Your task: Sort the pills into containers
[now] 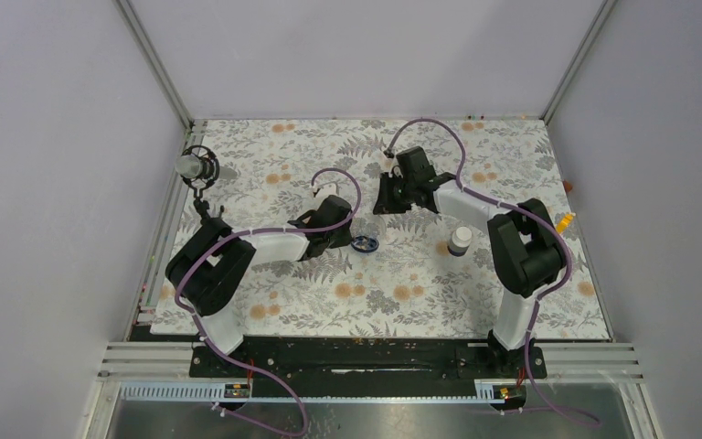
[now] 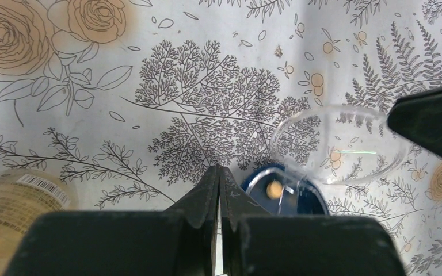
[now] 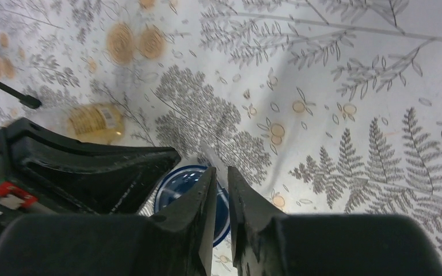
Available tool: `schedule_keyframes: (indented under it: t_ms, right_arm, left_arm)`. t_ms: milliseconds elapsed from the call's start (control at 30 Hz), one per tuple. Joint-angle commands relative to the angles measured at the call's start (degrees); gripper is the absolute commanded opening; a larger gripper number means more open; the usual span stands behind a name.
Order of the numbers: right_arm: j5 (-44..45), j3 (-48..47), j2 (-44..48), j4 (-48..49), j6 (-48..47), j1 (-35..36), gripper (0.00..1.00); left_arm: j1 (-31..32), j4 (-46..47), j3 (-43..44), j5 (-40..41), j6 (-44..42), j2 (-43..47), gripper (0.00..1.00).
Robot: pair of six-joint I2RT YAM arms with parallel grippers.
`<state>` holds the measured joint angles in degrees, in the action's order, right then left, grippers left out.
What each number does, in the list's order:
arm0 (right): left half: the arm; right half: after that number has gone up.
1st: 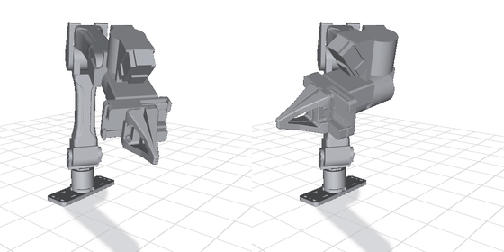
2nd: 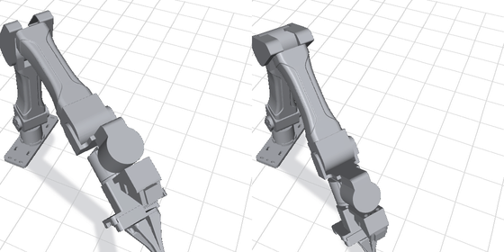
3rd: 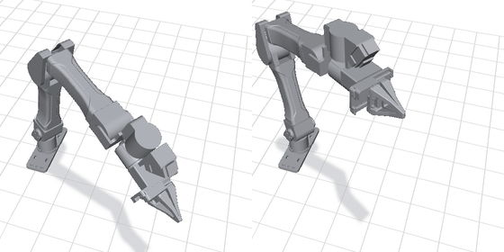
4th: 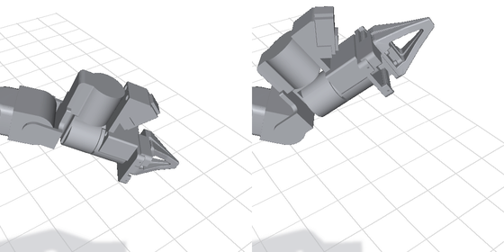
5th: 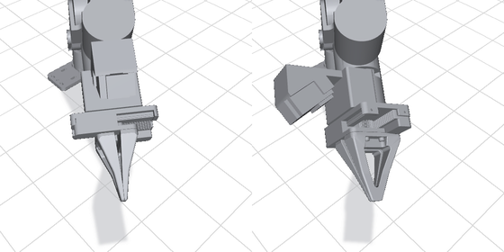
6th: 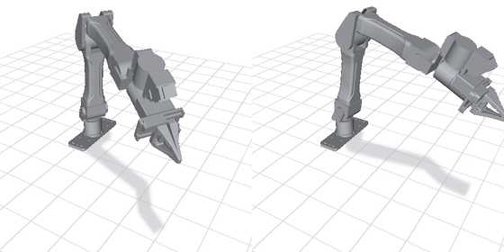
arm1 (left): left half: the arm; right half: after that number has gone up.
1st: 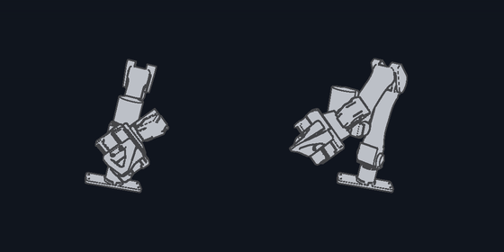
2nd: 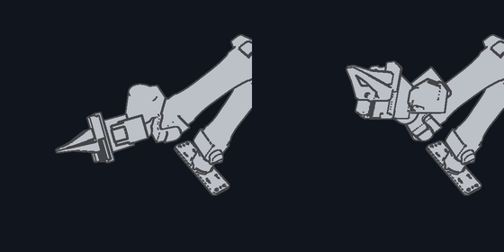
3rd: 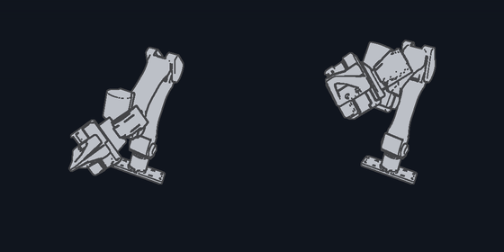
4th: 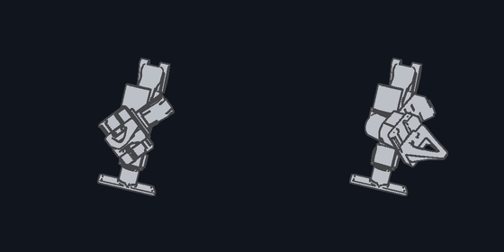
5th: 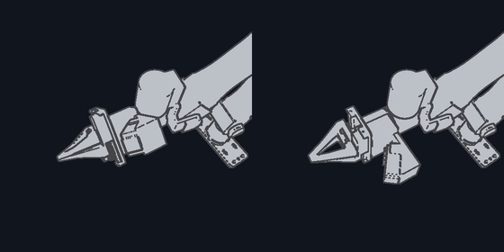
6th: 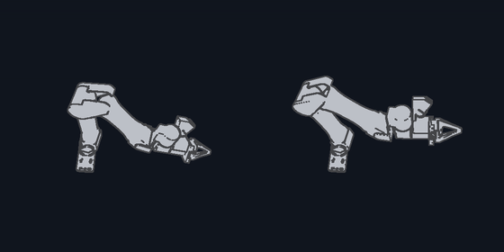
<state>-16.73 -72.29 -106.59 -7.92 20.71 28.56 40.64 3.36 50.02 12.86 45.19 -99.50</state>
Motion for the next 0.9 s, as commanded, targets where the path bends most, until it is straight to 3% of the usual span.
schedule_keyframes:
  t_ms: [0, 533, 867]
  right_arm:
    - [1.33, 2.2, 3.61, -0.39, -1.49, 0.94, 0.2]
    - [4.35, 4.28, 9.96, -0.27, -1.84, 1.27, 0.27]
    - [-1.72, 4.7, 10.03, 0.11, -4.62, 1.56, 0.44]
  left_arm:
    - [-0.29, 3.34, -0.01, -1.39, 1.04, -0.84, 0.0]
    - [-0.35, 1.8, -0.72, 1.48, 0.63, 1.87, 0.0]
    - [0.05, -2.16, -3.39, 2.73, -0.56, 9.17, 0.0]
